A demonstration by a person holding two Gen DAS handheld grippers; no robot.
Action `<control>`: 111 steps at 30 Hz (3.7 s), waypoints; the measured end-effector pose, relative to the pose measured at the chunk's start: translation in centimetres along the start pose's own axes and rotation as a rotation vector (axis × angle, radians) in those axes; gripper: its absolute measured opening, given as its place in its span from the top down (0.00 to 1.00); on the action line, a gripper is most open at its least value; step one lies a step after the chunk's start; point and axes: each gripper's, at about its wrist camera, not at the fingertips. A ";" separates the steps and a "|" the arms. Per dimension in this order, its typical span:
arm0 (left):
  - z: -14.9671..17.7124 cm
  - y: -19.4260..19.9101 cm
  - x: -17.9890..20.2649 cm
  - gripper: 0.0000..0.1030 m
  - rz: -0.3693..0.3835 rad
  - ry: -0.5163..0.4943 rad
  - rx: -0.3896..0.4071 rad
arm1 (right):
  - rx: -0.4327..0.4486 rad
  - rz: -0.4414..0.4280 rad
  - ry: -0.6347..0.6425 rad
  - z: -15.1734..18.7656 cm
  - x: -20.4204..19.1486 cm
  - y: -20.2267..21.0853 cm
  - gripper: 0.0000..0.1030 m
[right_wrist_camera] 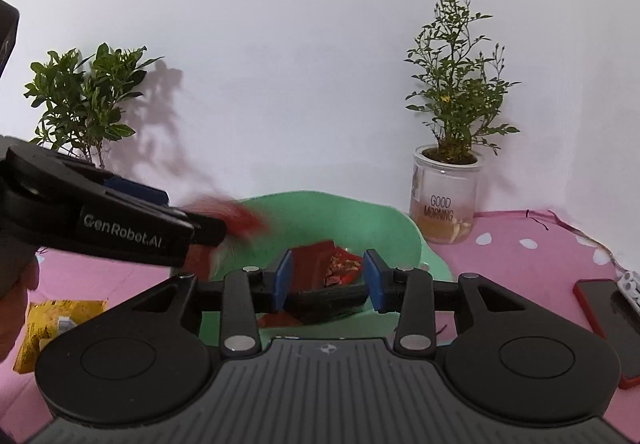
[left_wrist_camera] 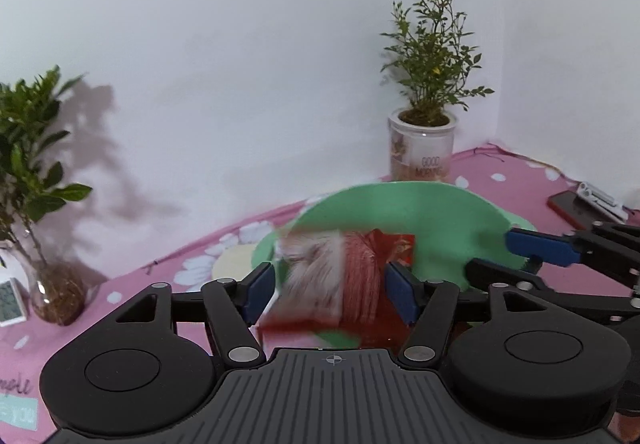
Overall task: Organize snacks
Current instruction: 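Carry the pastry bag and cracker bar to the green bowl and release, then grasp the green clear bag with the right tool while the left tool reaches toward the cream packets, then close the left tool on the long cream packet while the right tool holds the green bag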
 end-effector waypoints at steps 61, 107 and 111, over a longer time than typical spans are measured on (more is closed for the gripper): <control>17.7 9.5 4.0 0.00 0.317 0.015 -0.108 | -0.076 0.105 -0.010 16.0 -0.7 16.6 0.38; 21.0 15.2 2.6 0.00 -0.148 0.090 -0.333 | -0.073 0.061 -0.084 16.6 0.2 16.8 0.31; 21.2 16.0 1.0 0.00 -0.167 0.156 -0.342 | -0.080 0.056 -0.098 16.7 0.4 16.6 0.30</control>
Point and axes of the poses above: each gripper's, at about its wrist camera, not at the fingertips, and y roughly against the way its jaws point, x to its right, z to its underside, and after that the axes turned 9 degrees about -y, right-handed
